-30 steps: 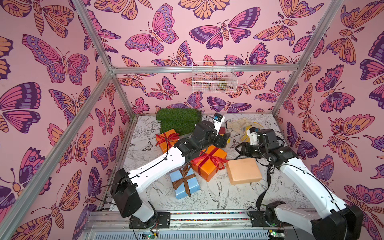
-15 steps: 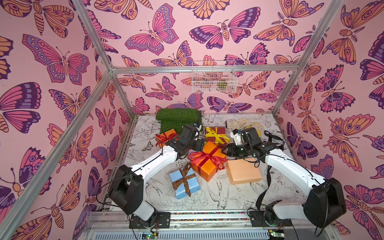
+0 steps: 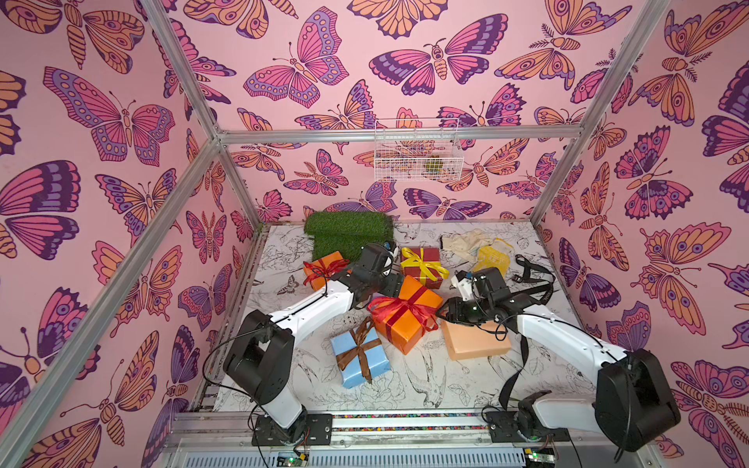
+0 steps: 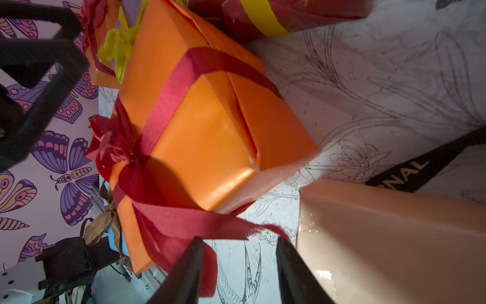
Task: Untie the ribbon bows on the gift boxes
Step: Untie the ribbon from the gift box.
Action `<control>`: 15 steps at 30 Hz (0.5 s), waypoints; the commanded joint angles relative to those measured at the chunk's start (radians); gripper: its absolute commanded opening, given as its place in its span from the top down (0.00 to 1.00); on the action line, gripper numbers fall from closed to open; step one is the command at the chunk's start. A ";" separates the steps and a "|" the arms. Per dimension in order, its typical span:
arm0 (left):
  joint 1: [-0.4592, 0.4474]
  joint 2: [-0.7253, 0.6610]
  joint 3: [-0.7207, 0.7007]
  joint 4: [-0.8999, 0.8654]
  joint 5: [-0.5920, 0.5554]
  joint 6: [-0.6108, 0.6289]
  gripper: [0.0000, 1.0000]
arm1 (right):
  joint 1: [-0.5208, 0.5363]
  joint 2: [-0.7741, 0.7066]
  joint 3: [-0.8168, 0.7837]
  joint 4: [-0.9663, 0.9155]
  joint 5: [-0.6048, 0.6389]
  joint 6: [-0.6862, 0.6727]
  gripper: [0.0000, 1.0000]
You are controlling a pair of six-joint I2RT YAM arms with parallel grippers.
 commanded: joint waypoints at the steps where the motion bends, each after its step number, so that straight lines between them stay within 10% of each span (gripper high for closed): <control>1: 0.003 0.031 -0.018 0.023 0.016 -0.008 0.24 | -0.030 -0.010 -0.032 0.083 -0.053 -0.013 0.52; 15: 0.004 0.096 0.008 0.044 0.019 -0.016 0.25 | -0.102 0.047 -0.117 0.357 -0.258 0.048 0.52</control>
